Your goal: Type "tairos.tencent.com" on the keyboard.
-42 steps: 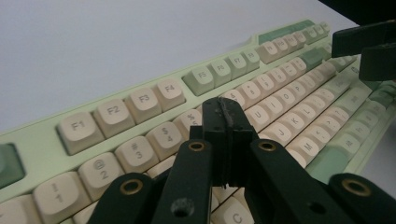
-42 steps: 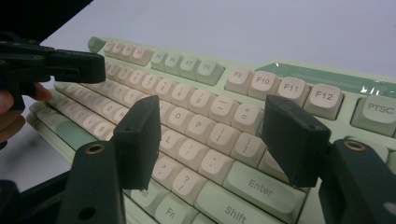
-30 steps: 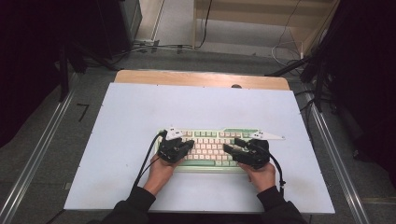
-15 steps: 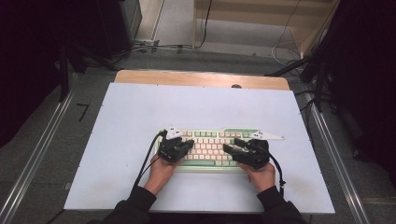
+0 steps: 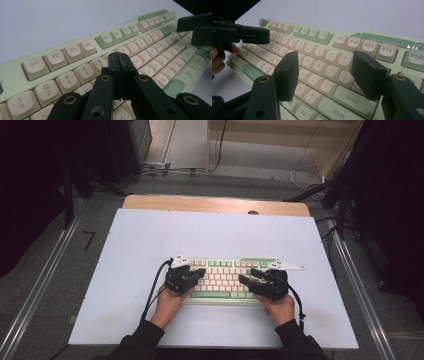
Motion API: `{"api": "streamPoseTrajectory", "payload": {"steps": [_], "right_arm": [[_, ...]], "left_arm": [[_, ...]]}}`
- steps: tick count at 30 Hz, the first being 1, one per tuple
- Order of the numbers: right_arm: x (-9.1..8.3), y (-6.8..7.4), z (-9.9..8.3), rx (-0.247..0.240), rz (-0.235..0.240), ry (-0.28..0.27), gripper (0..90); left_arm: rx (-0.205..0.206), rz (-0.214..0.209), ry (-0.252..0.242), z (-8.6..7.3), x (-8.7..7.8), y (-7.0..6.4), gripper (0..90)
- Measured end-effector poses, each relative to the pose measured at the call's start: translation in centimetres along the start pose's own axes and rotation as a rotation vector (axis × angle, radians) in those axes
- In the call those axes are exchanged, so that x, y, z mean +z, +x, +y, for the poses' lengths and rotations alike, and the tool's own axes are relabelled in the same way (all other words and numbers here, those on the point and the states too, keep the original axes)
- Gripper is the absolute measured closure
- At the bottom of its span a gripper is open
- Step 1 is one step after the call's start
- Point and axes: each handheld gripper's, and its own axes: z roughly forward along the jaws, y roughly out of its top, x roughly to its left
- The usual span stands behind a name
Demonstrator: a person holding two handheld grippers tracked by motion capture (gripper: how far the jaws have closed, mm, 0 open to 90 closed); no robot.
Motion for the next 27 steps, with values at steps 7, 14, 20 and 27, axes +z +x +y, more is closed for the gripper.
{"api": "streamPoseTrajectory", "payload": {"steps": [7, 14, 20, 27], "right_arm": [[0.0, 0.1, 0.0, -0.002, -0.002, -0.001, 37.4], [-0.1, 0.0, 0.0, -0.001, -0.001, -0.001, 37.3], [-0.1, 0.0, 0.0, -0.002, -0.001, -0.002, 37.3], [-0.1, 0.0, 0.0, 0.001, 0.000, 0.000, 37.3]], "left_arm": [[-0.007, 0.004, -0.031, -0.1, -0.8, 0.5, 77.4], [0.006, 0.004, -0.040, -0.2, -1.3, 0.7, 53.1], [-0.010, 0.024, -0.049, -0.2, -2.0, 1.5, 40.6], [-0.032, 0.069, -0.070, -0.3, -2.8, 2.7, 35.8]]}}
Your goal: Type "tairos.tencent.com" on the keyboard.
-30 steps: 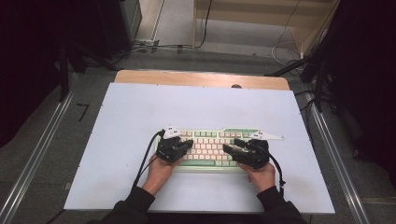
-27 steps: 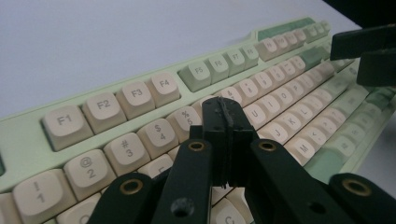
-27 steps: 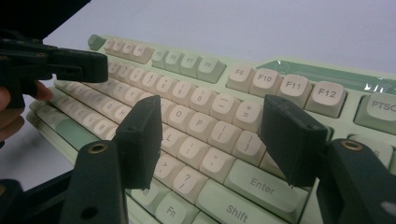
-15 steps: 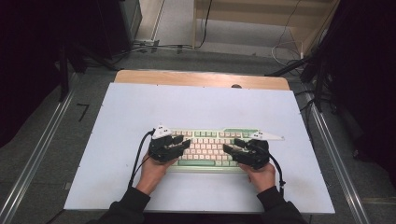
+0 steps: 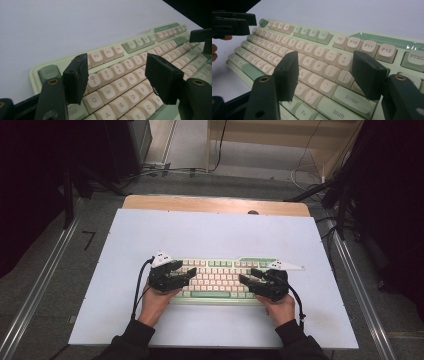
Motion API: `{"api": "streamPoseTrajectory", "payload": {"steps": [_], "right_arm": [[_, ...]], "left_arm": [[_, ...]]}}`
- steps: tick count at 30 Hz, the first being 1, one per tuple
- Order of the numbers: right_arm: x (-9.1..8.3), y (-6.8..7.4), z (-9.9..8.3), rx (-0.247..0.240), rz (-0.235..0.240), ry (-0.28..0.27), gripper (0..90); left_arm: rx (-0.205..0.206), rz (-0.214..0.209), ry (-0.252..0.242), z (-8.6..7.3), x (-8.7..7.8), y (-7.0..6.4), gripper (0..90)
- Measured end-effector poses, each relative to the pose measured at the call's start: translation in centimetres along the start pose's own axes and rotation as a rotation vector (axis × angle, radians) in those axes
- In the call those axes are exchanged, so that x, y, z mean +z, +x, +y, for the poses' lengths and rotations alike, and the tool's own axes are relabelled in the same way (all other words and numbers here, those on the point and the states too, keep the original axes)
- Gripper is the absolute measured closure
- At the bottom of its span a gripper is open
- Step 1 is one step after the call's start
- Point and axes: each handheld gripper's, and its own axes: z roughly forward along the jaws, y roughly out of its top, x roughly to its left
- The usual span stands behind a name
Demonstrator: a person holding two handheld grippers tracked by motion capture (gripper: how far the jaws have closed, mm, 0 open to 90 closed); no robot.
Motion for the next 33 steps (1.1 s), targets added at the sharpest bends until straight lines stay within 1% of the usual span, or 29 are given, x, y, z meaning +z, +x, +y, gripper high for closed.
{"api": "streamPoseTrajectory", "payload": {"steps": [2, 4, 5, 6, 7, 10, 11, 12, 14, 16, 19, 24, 26, 28, 33], "right_arm": [[0.0, 0.0, 0.0, -0.001, -0.001, 0.000, 37.3], [0.0, 0.0, 0.0, -0.001, -0.001, -0.001, 37.3], [0.0, 0.0, 0.0, -0.001, -0.001, 0.000, 37.3], [0.0, 0.0, 0.0, -0.002, 0.000, 0.001, 37.3], [0.1, 0.0, 0.0, -0.002, 0.000, 0.001, 37.3], [0.1, 0.1, 0.0, -0.002, 0.000, 0.002, 37.3], [0.1, 0.1, 0.0, -0.002, 0.000, 0.002, 37.3], [0.1, 0.1, 0.0, -0.001, 0.001, 0.003, 37.3], [0.1, 0.0, 0.0, -0.001, 0.001, 0.002, 37.3], [0.1, 0.0, 0.0, -0.002, 0.001, 0.002, 37.3], [0.1, 0.0, 0.0, 0.000, 0.003, 0.003, 37.3], [0.3, 0.1, -0.1, -0.003, 0.002, 0.009, 37.4], [0.3, 0.1, -0.1, -0.005, 0.003, 0.008, 37.4], [0.3, 0.1, -0.1, -0.006, 0.001, 0.005, 37.4], [0.2, 0.0, 0.0, -0.003, 0.002, 0.004, 37.4]], "left_arm": [[-0.006, 0.006, -0.004, 0.0, -0.1, 0.2, 36.0], [-0.008, 0.009, -0.002, -0.2, -0.3, 0.3, 41.4], [-0.007, 0.009, -0.004, -0.2, -0.3, 0.3, 46.6], [-0.009, 0.005, -0.010, -0.3, -0.4, 0.3, 54.0], [-0.007, -0.004, -0.005, -0.4, -0.4, 0.4, 63.4], [-0.003, -0.048, 0.016, -0.4, -0.3, 0.2, 88.1], [-0.002, -0.060, 0.021, -0.4, -0.1, 0.1, 90.0], [0.001, -0.073, 0.030, -0.4, 0.0, 0.0, 90.0], [0.012, -0.083, 0.039, -0.5, 0.2, -0.2, 90.0], [0.019, -0.083, 0.044, -0.6, 0.3, -0.3, 90.0], [0.035, -0.065, 0.046, -0.6, 0.5, -0.4, 90.0], [0.032, -0.048, 0.061, -0.8, 1.4, -0.6, 90.0], [0.050, -0.034, 0.070, -0.9, 1.7, -0.9, 90.0], [0.059, -0.022, 0.079, -0.9, 1.9, -1.0, 90.0], [0.058, -0.013, 0.081, -1.0, 1.9, -0.9, 90.0]]}}
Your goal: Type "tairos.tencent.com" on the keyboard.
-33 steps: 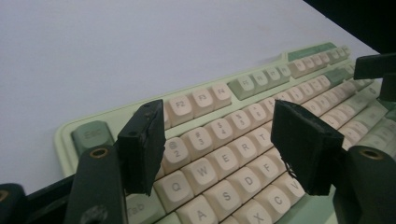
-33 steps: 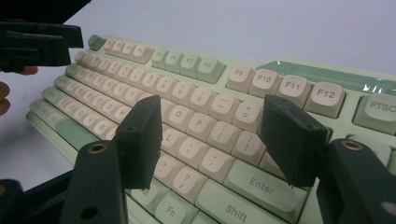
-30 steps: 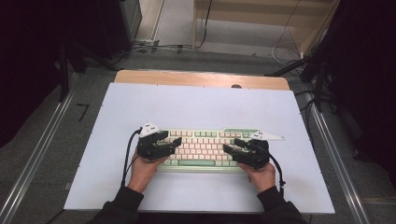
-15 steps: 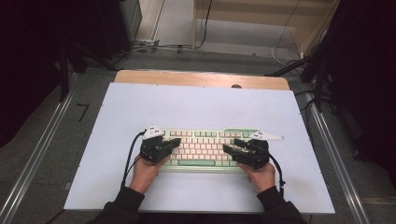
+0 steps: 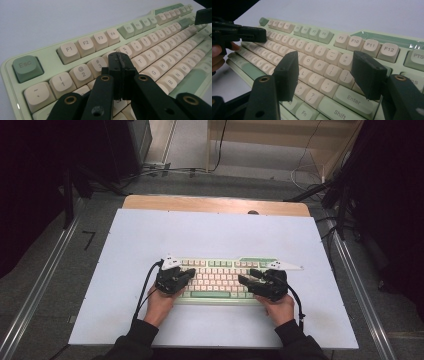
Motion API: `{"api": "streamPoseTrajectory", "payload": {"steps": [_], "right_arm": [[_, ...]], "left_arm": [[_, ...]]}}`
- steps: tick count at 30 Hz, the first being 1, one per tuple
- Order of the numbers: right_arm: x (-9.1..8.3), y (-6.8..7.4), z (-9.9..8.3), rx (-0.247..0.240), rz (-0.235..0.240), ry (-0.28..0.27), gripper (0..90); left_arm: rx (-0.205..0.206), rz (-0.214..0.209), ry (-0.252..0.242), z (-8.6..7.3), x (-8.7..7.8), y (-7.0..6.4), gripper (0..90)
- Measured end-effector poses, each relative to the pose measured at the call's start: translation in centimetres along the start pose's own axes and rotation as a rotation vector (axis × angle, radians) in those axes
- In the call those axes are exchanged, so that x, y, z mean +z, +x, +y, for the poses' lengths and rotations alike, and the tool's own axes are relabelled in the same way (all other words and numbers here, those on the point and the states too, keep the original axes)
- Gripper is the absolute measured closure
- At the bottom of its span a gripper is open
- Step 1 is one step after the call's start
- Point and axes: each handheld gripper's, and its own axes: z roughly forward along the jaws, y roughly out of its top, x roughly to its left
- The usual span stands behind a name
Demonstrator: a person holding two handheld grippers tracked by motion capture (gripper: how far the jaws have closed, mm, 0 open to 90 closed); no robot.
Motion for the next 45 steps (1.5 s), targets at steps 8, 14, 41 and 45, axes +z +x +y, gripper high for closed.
{"api": "streamPoseTrajectory", "payload": {"steps": [8, 14, 41, 45], "right_arm": [[0.1, 0.0, 0.0, -0.003, 0.000, 0.003, 37.3], [0.1, 0.1, 0.0, -0.004, 0.001, 0.005, 37.4], [2.9, 4.9, -0.1, -0.212, 0.129, 0.076, 87.9], [3.7, 5.2, 0.0, -0.228, 0.133, 0.090, 87.9]], "left_arm": [[0.000, 0.005, 0.025, 0.0, 0.1, -0.1, 90.0], [-0.014, -0.028, -0.007, 0.2, -0.2, -0.1, 75.8], [-0.091, 0.031, -0.101, 0.0, -2.2, 1.6, 38.2], [-0.093, 0.026, -0.096, -0.1, -2.1, 1.5, 38.2]]}}
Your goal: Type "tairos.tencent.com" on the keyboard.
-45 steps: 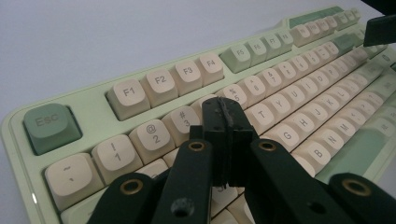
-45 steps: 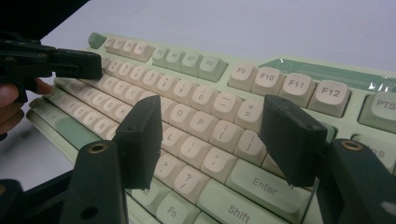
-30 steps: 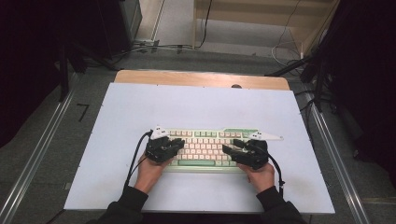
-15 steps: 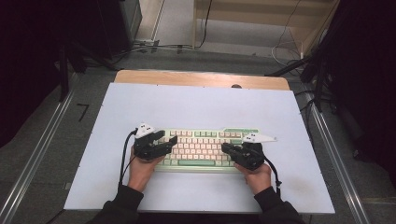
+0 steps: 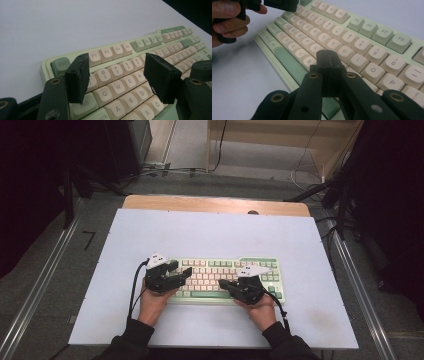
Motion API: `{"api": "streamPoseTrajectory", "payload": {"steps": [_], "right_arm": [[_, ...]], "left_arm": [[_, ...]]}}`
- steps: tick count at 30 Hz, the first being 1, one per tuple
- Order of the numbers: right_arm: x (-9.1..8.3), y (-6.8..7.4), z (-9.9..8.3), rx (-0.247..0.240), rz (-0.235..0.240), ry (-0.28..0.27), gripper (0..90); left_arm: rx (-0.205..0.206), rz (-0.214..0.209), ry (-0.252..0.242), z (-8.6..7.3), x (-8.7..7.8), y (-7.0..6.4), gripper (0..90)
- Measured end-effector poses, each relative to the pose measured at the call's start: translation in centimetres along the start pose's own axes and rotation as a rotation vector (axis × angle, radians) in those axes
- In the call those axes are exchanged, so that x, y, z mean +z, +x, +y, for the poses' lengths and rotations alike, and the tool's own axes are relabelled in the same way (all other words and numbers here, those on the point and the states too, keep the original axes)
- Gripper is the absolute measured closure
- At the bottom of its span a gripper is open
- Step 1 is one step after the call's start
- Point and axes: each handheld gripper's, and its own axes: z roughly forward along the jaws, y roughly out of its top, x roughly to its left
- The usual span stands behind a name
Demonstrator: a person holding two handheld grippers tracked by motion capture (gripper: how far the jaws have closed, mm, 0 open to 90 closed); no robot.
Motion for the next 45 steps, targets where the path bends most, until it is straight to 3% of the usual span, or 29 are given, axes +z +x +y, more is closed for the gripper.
{"api": "streamPoseTrajectory", "payload": {"steps": [32, 37, 39, 42, 45], "right_arm": [[1.8, 0.8, 0.1, -0.031, -0.008, 0.057, 87.9], [0.8, 0.6, 0.5, -0.018, 0.006, -0.005, 87.7], [0.3, 0.3, 0.6, -0.010, 0.008, -0.024, 80.6], [-0.4, -0.2, 0.7, 0.002, 0.011, -0.051, 56.6], [-1.0, -0.7, 0.9, 0.023, 0.004, -0.075, 43.3]], "left_arm": [[0.001, -0.001, 0.020, -0.2, 0.4, -0.1, 38.8], [0.000, 0.000, 0.020, -0.2, 0.3, -0.1, 38.8], [0.000, 0.001, 0.021, -0.2, 0.3, -0.1, 38.8], [0.001, 0.000, 0.019, -0.2, 0.3, -0.1, 38.8], [-0.001, 0.001, 0.019, -0.2, 0.3, -0.1, 38.8]]}}
